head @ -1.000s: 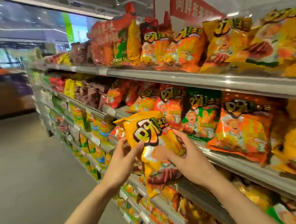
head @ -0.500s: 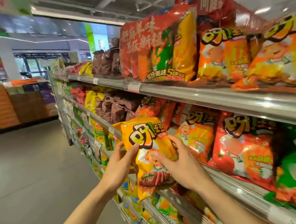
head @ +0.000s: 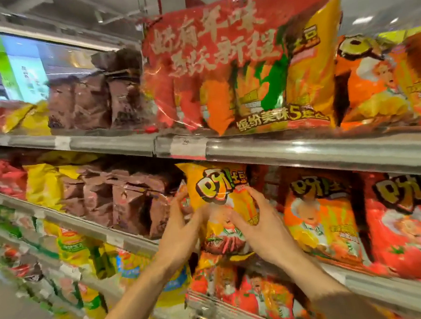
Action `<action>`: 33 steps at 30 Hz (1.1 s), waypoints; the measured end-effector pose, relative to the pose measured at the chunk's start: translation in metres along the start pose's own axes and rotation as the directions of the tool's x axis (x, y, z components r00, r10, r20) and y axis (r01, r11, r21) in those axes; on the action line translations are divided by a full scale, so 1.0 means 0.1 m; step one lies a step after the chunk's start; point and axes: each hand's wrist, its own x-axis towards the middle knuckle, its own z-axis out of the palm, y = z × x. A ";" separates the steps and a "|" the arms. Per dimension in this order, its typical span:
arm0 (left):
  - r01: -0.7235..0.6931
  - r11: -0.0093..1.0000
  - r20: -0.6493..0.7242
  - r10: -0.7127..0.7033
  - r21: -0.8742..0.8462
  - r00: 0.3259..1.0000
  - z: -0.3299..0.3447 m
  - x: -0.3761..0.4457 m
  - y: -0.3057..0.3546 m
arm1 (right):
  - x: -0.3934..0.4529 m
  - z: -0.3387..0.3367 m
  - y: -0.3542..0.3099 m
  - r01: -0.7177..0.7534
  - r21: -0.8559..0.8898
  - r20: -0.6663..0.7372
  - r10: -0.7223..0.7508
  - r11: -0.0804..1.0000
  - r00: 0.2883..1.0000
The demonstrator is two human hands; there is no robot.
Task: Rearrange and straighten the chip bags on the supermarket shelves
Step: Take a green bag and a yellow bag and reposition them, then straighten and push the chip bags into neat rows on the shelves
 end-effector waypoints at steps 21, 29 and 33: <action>-0.445 0.722 0.346 0.295 0.530 0.891 0.47 0.85 -0.35 | 0.36 -0.10 0.10 -0.201 -0.850 -0.226 0.008 0.487 0.974; -0.445 0.785 0.321 0.327 0.431 0.889 0.39 0.89 -0.44 | 0.37 -0.11 0.10 -0.157 -0.810 -0.214 -0.036 0.565 0.976; -0.482 0.786 0.235 0.422 0.387 0.876 0.39 0.81 -0.39 | 0.28 -0.22 0.08 -0.168 -0.758 -0.316 -0.129 0.630 0.940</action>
